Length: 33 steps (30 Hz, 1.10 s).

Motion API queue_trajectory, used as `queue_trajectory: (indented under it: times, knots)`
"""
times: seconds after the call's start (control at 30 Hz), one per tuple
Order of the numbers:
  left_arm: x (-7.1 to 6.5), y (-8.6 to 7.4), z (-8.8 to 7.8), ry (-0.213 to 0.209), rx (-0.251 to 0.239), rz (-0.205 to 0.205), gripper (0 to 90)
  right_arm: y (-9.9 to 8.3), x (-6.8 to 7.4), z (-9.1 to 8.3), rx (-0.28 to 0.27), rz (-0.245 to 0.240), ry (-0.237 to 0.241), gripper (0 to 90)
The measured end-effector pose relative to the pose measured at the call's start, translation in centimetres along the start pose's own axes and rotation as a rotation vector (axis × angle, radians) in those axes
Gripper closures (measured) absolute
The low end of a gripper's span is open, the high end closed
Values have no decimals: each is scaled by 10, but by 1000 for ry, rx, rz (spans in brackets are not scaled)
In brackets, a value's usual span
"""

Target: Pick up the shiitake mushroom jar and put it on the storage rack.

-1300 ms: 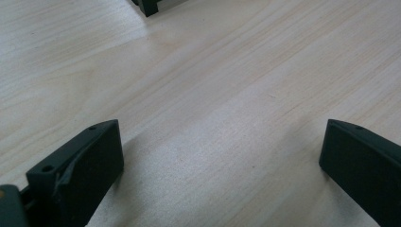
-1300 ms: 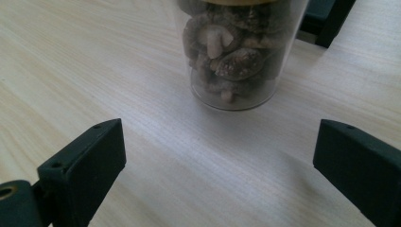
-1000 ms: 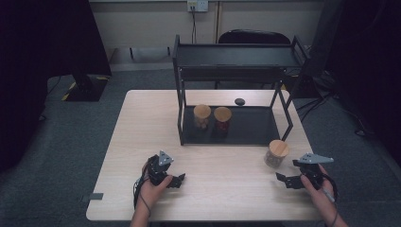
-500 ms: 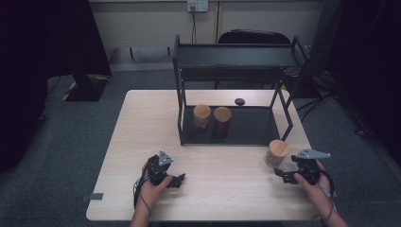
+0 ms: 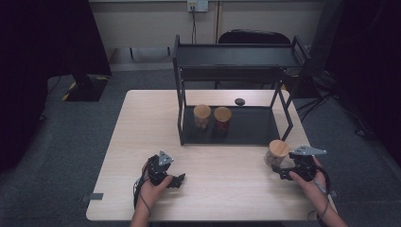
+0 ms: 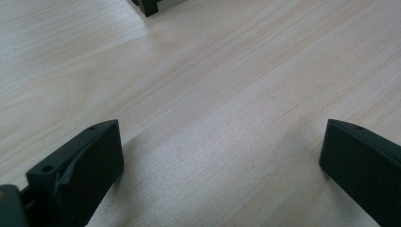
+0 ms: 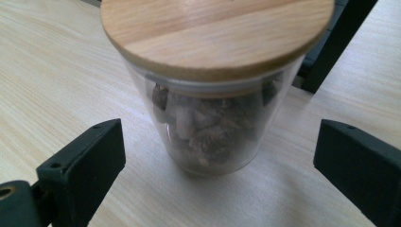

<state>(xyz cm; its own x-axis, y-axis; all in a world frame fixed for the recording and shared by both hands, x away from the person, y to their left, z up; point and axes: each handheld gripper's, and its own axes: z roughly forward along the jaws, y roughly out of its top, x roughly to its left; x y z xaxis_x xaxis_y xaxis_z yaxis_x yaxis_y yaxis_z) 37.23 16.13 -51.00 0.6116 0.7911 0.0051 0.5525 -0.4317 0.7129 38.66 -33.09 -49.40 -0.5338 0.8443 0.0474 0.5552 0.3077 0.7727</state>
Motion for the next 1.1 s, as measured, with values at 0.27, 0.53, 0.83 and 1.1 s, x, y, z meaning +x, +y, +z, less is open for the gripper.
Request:
queue_trajectory:
  times: [0.27, 0.53, 0.83, 1.1]
  knots:
    - [0, 0, 0, 0, 0, 0, 1, 4, -1, 5, -7, 5, -6, 27]
    - [0, 0, 0, 0, 0, 0, 2, 9, -2, 11, -21, 8, -11, 46]
    - [0, 0, 0, 0, 0, 0, 1, 14, 0, 19, -26, 2, -16, 93]
    - [0, 0, 0, 0, 0, 0, 1, 17, 0, 26, -33, 4, -16, 122]
